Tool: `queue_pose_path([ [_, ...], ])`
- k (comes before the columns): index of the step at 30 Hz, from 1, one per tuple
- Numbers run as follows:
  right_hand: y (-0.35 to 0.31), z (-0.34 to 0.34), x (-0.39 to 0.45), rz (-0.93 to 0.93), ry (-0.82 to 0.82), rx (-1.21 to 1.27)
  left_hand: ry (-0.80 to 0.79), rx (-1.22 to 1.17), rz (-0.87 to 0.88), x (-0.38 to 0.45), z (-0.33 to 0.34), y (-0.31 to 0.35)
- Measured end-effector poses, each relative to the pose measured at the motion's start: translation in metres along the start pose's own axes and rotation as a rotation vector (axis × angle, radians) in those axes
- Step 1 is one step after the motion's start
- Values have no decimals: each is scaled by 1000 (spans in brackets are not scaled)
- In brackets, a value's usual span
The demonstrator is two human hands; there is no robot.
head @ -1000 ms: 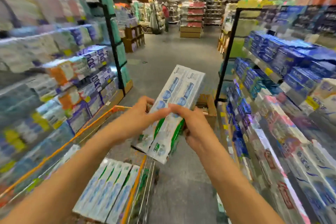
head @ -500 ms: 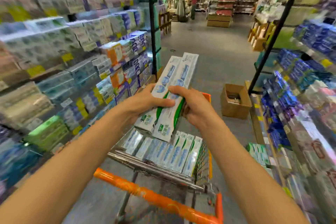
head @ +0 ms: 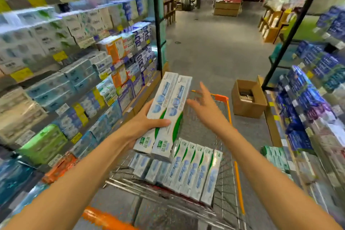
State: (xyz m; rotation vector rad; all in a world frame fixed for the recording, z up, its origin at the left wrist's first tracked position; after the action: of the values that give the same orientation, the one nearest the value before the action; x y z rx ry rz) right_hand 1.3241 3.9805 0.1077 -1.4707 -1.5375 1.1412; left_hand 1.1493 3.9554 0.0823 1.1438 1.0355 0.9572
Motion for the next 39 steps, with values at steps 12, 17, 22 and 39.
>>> queue_pose_path([
  [12,30,33,53,-895,-274,-1334,-379,201,-208,77,-20,-38],
  [17,59,27,56,-813,-222,-1224,-427,153,-269,93,-36,-55],
  [22,119,14,61,-39,-10,-897,-263,195,-334,108,-79,-91],
  [39,267,189,86,1053,104,-232,-14,-1,-426,106,-126,-144],
])
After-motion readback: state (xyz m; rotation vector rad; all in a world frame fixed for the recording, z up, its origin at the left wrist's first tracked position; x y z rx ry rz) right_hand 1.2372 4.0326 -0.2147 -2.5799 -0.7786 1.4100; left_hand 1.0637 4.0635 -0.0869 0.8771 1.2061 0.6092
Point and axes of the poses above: each hand's wrist, its own x-axis towards the middle knuckle, its own z-axis out of the palm, y = z × x, the point moved 4 cm from there along x, towards the middle knuckle, and after that the axes turned 9 degrees about z, right-handed, at the moved point
